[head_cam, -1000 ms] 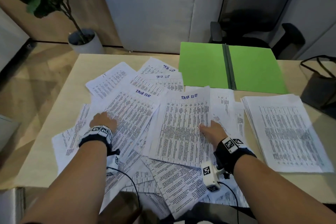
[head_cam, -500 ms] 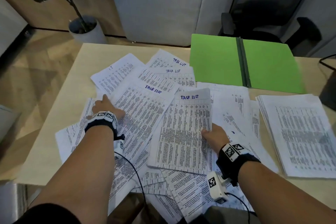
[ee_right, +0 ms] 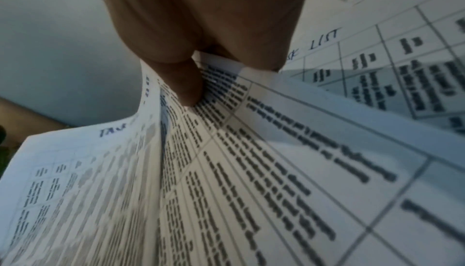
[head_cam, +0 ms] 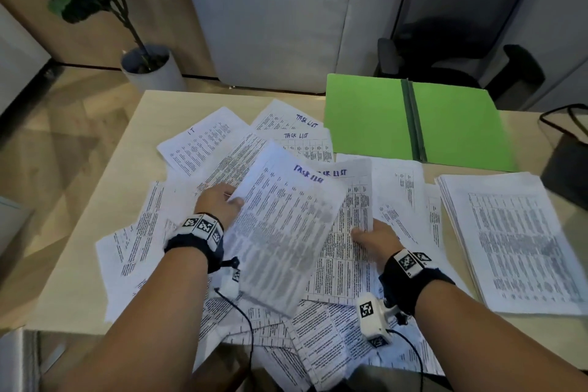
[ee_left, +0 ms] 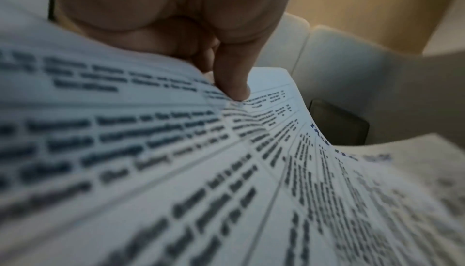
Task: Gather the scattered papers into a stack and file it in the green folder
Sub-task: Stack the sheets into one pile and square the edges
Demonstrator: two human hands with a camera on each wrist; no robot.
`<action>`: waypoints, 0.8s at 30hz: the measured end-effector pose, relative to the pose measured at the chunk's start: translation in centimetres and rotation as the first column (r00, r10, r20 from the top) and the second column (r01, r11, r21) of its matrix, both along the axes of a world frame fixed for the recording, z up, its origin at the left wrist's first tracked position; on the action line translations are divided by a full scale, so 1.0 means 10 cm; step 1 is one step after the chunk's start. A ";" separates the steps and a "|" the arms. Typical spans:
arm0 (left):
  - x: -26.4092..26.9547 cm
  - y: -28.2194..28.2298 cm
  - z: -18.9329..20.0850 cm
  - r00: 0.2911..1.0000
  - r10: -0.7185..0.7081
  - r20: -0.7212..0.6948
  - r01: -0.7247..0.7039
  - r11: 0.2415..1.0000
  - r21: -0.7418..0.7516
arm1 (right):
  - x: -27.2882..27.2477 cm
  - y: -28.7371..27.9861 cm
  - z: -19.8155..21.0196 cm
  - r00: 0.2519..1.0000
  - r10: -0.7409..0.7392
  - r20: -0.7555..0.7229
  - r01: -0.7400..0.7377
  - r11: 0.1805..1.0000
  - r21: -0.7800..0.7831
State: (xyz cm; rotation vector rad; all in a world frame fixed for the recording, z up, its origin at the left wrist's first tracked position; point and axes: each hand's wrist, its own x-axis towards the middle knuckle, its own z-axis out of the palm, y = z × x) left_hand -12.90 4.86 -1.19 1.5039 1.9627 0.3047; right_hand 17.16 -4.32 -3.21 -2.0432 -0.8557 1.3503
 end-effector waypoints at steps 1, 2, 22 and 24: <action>0.08 -0.05 0.00 0.998 0.038 0.042 -0.039 0.999 0.006 | 0.00 0.00 0.01 0.999 -0.008 -0.033 0.009 1.000 0.014; 0.17 -0.10 0.00 0.995 0.058 0.081 -0.058 0.998 -0.003 | 0.00 0.00 0.04 0.997 -0.019 -0.081 0.021 1.000 0.020; 0.61 -0.28 -0.32 0.928 -0.224 -0.297 0.202 0.974 -0.106 | 0.16 0.02 -0.05 0.934 0.203 0.295 -0.193 0.979 -0.064; 0.58 -0.25 -0.37 0.938 -0.208 -0.277 0.186 0.977 -0.103 | 0.22 0.02 -0.04 0.934 0.185 0.306 -0.174 0.983 -0.062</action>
